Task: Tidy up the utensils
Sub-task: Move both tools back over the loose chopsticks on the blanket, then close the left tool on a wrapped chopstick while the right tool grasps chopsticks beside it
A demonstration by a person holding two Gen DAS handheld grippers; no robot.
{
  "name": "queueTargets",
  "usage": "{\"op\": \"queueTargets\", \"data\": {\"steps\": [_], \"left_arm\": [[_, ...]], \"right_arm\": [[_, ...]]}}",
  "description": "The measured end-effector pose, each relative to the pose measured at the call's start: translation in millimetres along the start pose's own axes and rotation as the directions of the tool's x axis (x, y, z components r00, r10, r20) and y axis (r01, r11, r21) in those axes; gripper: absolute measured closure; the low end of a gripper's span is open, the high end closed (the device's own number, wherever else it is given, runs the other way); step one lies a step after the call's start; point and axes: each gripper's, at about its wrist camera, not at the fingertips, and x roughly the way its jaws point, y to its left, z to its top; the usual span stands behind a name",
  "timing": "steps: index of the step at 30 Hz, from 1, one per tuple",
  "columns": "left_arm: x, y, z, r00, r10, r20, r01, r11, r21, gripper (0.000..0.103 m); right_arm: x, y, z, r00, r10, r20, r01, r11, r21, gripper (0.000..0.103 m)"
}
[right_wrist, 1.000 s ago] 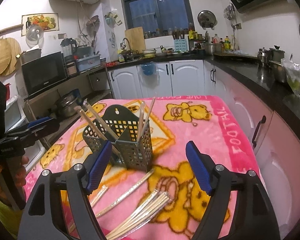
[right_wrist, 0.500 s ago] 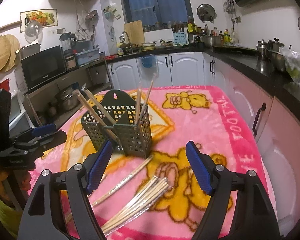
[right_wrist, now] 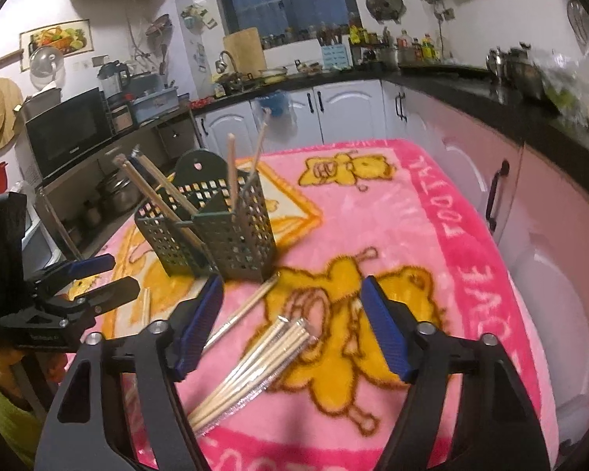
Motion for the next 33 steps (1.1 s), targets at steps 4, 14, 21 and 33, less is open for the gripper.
{"op": "queueTargets", "data": {"steps": [4, 14, 21, 33], "left_arm": [[20, -8, -2, 0.999, -0.006, -0.051, 0.008, 0.999, 0.036, 0.025], [63, -22, 1, 0.989, -0.010, -0.150, 0.022, 0.996, 0.081, 0.050], [92, -32, -4, 0.978, 0.008, -0.208, 0.016, 0.994, 0.112, 0.052], [132, -31, -11, 0.958, 0.021, -0.288, 0.009, 0.995, 0.104, 0.066]], "right_arm": [[8, -8, -7, 1.000, 0.002, -0.022, -0.002, 1.000, 0.018, 0.044], [37, -24, -22, 0.994, 0.036, -0.107, -0.031, 0.998, 0.053, 0.060], [62, -30, -32, 0.982, 0.065, -0.180, -0.049, 0.994, 0.095, 0.061], [98, -29, -34, 0.956, 0.111, -0.273, -0.074, 0.987, 0.142, 0.062]]}}
